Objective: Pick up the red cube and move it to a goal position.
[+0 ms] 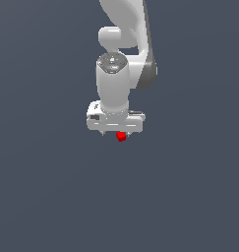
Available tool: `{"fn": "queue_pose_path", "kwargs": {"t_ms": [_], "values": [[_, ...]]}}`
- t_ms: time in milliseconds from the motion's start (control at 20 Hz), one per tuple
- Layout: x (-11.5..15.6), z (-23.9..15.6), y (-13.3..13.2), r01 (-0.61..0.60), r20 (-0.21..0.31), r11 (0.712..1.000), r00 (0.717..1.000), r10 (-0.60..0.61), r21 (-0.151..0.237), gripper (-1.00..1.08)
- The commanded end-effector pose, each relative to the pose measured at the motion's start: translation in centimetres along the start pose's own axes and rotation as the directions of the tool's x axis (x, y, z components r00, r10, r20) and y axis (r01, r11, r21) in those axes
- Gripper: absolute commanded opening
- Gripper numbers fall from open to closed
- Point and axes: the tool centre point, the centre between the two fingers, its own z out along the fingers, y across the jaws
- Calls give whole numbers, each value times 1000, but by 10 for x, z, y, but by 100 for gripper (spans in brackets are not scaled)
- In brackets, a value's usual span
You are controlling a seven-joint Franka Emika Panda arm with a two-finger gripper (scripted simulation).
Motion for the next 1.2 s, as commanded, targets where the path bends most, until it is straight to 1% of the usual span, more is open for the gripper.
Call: {"fn": "queue_pose_path", "kwargs": {"t_ms": [0,350,700,900,1150], "values": [[0,0,0,0,0,1000,1000,0,0,100],[-7,12,-3,33,1,999,999,-33,0,100],[-29,47,-11,130,3,992,992,-130,0,100],[-48,77,-15,213,5,977,977,-213,0,100],[-73,115,-19,315,7,949,949,-315,0,100]]}}
